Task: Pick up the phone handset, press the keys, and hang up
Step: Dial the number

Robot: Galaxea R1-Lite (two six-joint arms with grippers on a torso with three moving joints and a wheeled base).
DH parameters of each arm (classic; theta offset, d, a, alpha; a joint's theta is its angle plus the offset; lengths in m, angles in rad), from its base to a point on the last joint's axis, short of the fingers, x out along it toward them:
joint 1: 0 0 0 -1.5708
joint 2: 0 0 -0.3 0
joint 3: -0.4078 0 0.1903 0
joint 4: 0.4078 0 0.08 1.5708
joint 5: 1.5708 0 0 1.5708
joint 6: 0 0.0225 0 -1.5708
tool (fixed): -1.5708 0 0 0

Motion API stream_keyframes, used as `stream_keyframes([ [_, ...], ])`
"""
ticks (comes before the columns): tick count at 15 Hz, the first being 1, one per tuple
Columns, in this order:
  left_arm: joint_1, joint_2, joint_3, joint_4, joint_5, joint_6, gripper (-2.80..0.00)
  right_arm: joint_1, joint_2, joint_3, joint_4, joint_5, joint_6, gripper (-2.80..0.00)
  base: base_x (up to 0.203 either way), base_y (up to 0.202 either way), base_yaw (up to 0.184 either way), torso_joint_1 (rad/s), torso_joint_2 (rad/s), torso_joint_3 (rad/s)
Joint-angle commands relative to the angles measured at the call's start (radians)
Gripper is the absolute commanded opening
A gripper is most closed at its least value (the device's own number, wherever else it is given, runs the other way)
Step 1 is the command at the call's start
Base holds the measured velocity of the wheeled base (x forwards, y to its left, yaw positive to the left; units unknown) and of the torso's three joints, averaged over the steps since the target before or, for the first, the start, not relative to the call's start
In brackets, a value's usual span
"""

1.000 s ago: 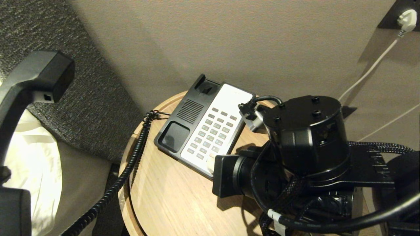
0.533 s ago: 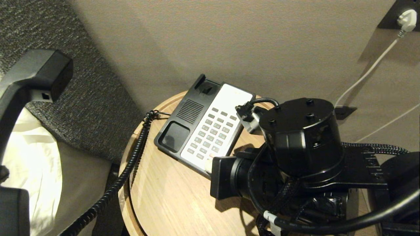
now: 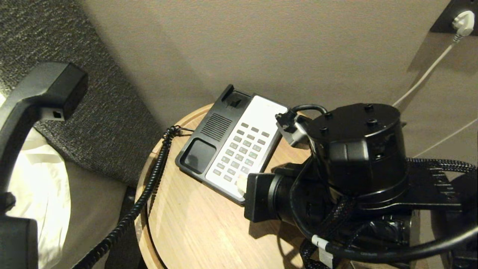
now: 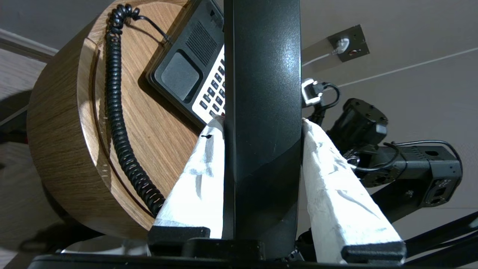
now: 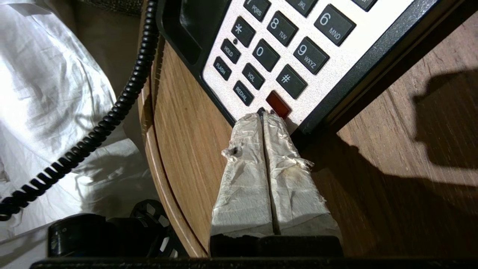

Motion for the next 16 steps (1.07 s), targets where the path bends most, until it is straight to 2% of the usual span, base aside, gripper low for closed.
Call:
stream_keyframes([
  [1,-0.001,0.001,0.002,-0.001,0.000,-0.004,-2.80,0.001,-0.012,0.002,-0.001,-0.001,0.004,-2.80,0.000,0.000,0.000,0.000,0.00,0.000],
  [16,0.001,-0.001,-0.004,-0.001,0.001,-0.005,-2.80,-0.004,0.018,0.000,-0.002,-0.004,-0.001,-2.80,0.000,0.000,0.000,0.000,0.00,0.000],
])
